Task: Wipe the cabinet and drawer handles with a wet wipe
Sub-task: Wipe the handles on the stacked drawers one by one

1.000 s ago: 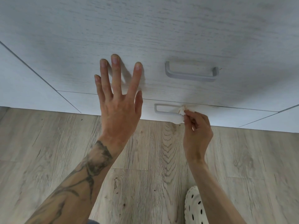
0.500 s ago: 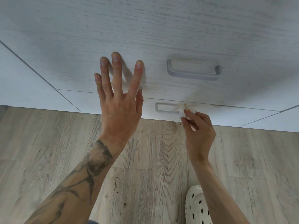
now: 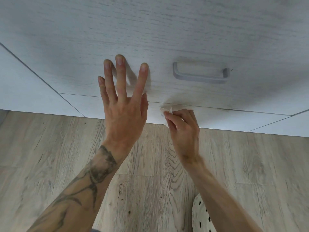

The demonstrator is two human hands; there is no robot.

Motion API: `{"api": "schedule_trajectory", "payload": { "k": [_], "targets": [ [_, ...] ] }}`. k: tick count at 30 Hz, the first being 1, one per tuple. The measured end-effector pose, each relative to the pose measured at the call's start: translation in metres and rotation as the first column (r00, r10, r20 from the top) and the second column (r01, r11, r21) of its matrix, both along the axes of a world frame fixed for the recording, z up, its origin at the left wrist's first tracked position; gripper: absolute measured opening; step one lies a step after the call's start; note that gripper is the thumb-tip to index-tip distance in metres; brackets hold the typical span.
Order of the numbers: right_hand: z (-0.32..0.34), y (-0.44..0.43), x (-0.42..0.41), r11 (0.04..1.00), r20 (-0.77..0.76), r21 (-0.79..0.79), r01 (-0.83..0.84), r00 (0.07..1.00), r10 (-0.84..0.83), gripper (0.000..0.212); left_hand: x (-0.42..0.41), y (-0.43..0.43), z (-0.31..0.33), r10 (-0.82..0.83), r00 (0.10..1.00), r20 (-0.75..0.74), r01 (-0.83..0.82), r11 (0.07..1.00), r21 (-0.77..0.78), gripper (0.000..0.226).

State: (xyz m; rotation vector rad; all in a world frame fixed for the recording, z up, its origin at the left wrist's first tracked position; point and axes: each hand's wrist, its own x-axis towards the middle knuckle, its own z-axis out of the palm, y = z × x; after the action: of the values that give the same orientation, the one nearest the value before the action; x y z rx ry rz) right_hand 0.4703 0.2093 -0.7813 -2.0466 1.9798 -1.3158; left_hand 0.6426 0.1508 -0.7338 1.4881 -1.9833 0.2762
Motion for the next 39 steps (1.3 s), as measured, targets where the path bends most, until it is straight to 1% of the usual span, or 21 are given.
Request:
{"api": "schedule_trajectory", "payload": {
  "k": [3, 6, 9, 11, 13, 17, 23, 26, 32, 34, 37, 39],
  "targets": [
    [0.001, 0.000, -0.011, 1.000, -0.028, 0.011, -0.024, 0.999, 0.025, 0.015, 0.000, 0.000, 0.001, 0.005, 1.000, 0.007, -0.005, 1.000, -0.005, 0.074],
    [0.002, 0.002, -0.010, 0.999, -0.026, 0.028, -0.015, 1.000, 0.016, 0.018, 0.000, 0.001, 0.001, 0.006, 1.000, 0.015, -0.006, 1.000, -0.003, 0.076],
    [0.007, -0.012, 0.010, 0.997, -0.046, 0.055, -0.057, 0.997, 0.060, 0.015, -0.001, 0.002, 0.002, 0.009, 1.000, 0.012, -0.009, 1.000, -0.007, 0.076],
    [0.009, -0.023, 0.020, 0.994, -0.065, 0.072, -0.077, 0.995, 0.081, 0.009, -0.002, 0.002, 0.002, 0.005, 1.000, 0.005, -0.005, 1.000, -0.002, 0.075],
    [0.007, -0.023, 0.023, 0.995, -0.064, 0.080, -0.053, 0.996, 0.058, 0.009, -0.001, 0.003, 0.003, 0.001, 1.000, 0.003, -0.001, 1.000, 0.004, 0.075],
    [0.003, -0.005, 0.017, 0.998, -0.038, 0.046, 0.045, 0.998, -0.043, 0.014, 0.000, 0.004, 0.003, 0.002, 1.000, 0.017, -0.003, 1.000, 0.007, 0.078],
    [0.010, -0.018, 0.024, 0.998, -0.066, 0.059, 0.028, 0.998, -0.024, 0.007, 0.001, 0.004, 0.004, 0.009, 1.000, 0.023, -0.009, 1.000, 0.008, 0.079],
    [0.007, -0.005, 0.009, 0.998, -0.042, 0.039, 0.045, 0.998, -0.044, 0.007, 0.001, 0.005, 0.004, 0.006, 1.000, 0.024, -0.006, 1.000, 0.013, 0.079],
    [0.004, 0.011, -0.041, 0.993, -0.077, 0.020, 0.120, 0.990, -0.118, 0.011, 0.002, 0.005, 0.003, 0.001, 0.999, 0.035, -0.002, 1.000, 0.018, 0.083],
    [0.006, 0.018, -0.054, 0.986, -0.058, 0.049, 0.160, 0.986, -0.157, 0.012, 0.003, 0.006, 0.003, 0.004, 0.999, 0.044, -0.004, 1.000, 0.017, 0.081],
    [0.014, 0.023, -0.056, 0.971, 0.028, 0.105, 0.214, 0.976, -0.218, 0.012, 0.003, 0.009, 0.006, -0.001, 0.999, 0.052, -0.001, 0.999, 0.037, 0.082],
    [0.024, 0.027, -0.049, 0.970, 0.067, 0.115, 0.215, 0.972, -0.224, 0.012, 0.003, 0.012, 0.010, -0.014, 0.998, 0.061, 0.010, 0.998, 0.057, 0.082]
  ]
}}
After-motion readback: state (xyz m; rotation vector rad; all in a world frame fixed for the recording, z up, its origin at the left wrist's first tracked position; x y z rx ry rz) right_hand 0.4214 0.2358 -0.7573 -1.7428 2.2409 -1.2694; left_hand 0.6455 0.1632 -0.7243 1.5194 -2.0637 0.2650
